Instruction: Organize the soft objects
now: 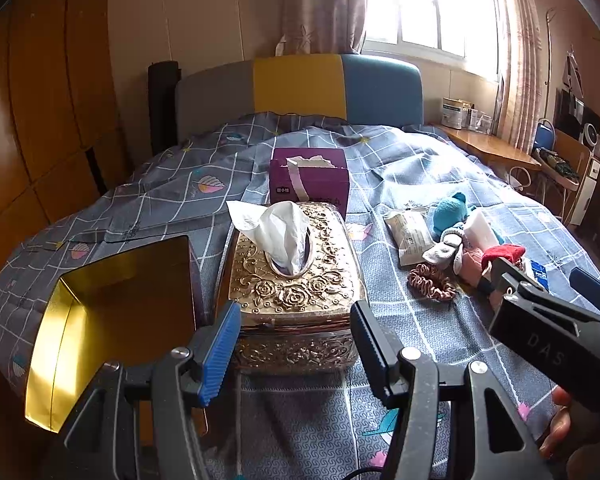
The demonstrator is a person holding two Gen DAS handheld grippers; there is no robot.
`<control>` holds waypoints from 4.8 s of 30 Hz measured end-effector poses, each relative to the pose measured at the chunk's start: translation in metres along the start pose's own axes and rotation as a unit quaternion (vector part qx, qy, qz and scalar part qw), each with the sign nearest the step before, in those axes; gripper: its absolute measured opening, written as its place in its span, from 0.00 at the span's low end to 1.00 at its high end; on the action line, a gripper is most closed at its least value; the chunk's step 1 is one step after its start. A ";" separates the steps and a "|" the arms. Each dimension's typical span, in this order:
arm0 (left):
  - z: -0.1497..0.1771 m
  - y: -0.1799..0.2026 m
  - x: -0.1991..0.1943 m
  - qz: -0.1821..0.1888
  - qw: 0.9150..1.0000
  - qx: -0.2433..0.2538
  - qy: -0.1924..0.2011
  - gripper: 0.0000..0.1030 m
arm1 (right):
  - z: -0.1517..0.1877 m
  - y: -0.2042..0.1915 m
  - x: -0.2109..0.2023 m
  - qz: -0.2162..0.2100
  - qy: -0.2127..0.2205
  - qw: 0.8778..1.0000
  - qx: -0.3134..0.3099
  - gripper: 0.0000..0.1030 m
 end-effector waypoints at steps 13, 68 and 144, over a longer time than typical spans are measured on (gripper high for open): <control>0.001 0.000 -0.001 -0.002 1.000 0.001 -0.001 0.56 | 0.002 0.005 0.004 0.001 -0.003 1.000 0.004 1.00; -0.031 0.054 0.006 0.176 0.984 0.014 -0.035 0.72 | -0.029 0.095 0.045 0.032 -0.023 0.996 0.085 1.00; -0.144 -0.162 0.160 0.026 0.980 -0.184 -0.076 0.40 | 0.047 -0.032 0.199 -0.229 -0.256 0.932 -0.112 0.11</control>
Point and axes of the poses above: each gripper's, at about its wrist camera, not at the fingertips, and x roughly the way its jaws point, y to its right, z to its underside, the point moved 5 cm from there along x, roughly the way its jaws point, and after that the axes turned 4 degrees about y, right-handed, at the moved point
